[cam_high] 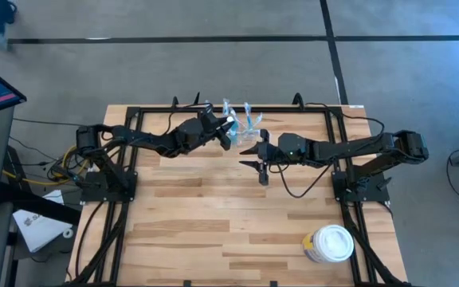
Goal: Pick & Place toothbrushing station
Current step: Put the blue mouthwash into the transparent organizer
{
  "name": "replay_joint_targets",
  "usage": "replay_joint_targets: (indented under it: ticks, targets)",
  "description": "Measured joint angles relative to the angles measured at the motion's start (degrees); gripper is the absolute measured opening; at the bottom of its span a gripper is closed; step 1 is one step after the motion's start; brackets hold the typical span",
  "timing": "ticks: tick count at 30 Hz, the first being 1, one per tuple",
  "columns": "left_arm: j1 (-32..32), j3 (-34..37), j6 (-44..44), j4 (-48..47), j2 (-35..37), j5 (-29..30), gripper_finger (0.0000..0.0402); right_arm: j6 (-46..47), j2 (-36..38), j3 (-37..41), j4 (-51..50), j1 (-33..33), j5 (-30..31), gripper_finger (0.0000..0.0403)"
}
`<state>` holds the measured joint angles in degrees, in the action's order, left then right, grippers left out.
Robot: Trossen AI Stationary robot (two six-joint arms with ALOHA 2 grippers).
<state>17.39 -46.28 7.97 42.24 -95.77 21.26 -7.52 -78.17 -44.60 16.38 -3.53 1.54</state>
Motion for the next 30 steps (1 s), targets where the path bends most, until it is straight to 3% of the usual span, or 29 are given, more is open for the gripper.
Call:
replay_joint_targets:
  ticks: [11, 20, 30]
  targets:
    - [0.8, -0.1, 0.9, 0.3, -2.4, 0.3, 0.0083, 0.0, 0.0, 0.0, 0.9, 0.0, 0.0, 0.0127]
    - [1.1, -5.9, -0.4, 0.2, -7.2, 0.2, 0.0083, 0.0, 0.0, 0.0, 0.9, 0.0, 0.0, 0.0127]
    - [1.4, -6.8, -0.6, -4.3, -9.5, 1.9, 0.0083, 0.0, 0.0, 0.0, -0.7, 0.0, 0.0, 0.0127]
